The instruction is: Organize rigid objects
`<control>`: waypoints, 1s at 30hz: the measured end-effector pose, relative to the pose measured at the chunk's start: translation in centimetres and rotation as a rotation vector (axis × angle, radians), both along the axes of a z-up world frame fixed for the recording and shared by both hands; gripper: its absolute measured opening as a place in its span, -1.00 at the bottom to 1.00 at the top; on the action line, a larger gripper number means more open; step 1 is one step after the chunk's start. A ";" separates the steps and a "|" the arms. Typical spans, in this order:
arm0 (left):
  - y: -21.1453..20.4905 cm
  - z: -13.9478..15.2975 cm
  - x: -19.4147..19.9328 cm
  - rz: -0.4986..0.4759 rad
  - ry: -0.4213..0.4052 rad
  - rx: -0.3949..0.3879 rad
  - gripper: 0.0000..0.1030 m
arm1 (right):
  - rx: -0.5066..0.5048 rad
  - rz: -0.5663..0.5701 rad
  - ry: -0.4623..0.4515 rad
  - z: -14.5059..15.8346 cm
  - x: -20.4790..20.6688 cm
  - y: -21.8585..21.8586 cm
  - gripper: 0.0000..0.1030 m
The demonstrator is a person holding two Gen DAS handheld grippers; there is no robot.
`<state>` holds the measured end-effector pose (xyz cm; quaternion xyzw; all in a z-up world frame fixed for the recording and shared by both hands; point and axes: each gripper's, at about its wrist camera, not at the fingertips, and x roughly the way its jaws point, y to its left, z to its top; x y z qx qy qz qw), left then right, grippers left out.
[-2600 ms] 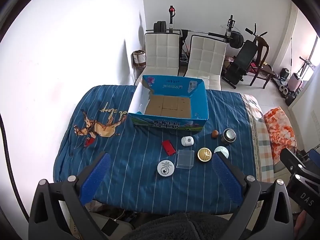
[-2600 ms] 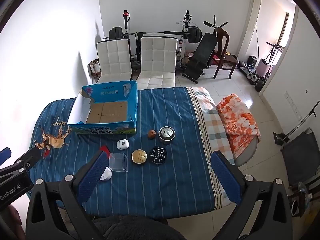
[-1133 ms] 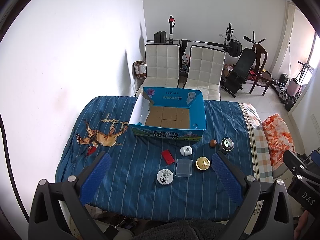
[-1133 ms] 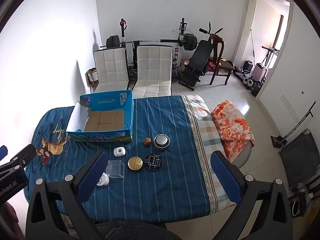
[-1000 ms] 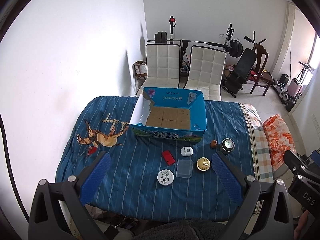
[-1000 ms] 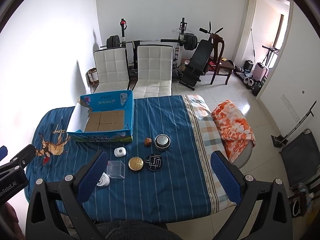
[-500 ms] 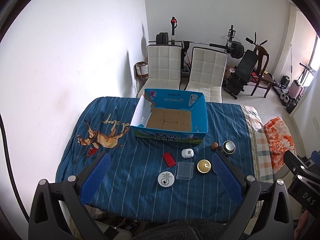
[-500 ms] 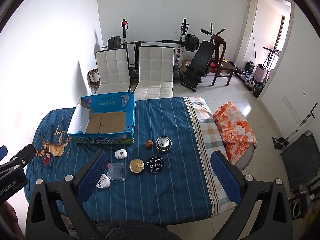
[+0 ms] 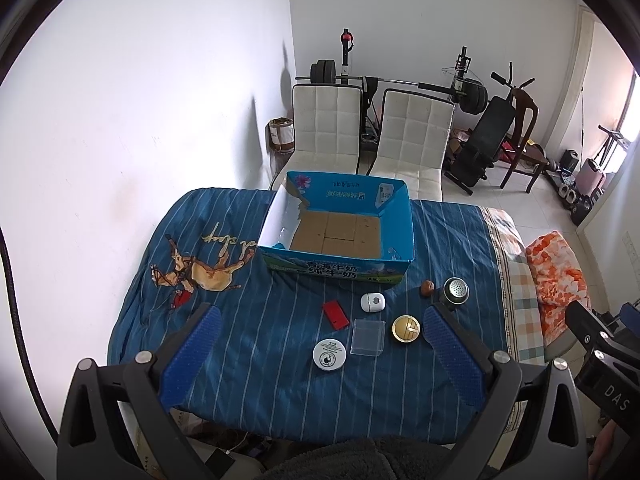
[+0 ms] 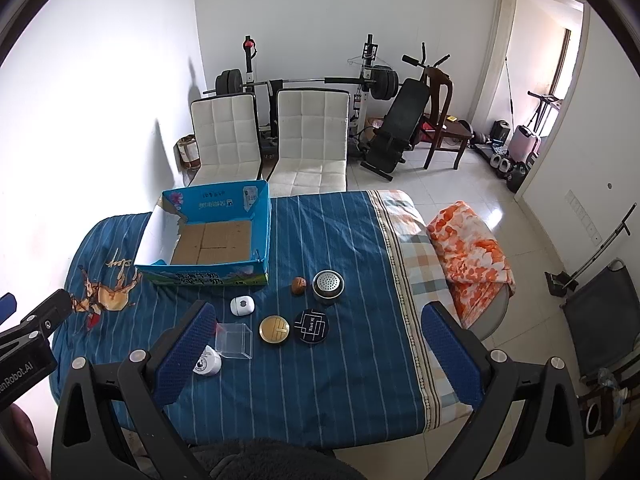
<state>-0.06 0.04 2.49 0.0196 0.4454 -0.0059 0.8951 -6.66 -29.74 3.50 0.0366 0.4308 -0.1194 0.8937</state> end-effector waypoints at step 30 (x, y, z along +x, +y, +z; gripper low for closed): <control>9.3 -25.9 13.5 0.181 0.424 0.151 1.00 | 0.317 0.123 0.598 -34.1 19.2 7.9 1.00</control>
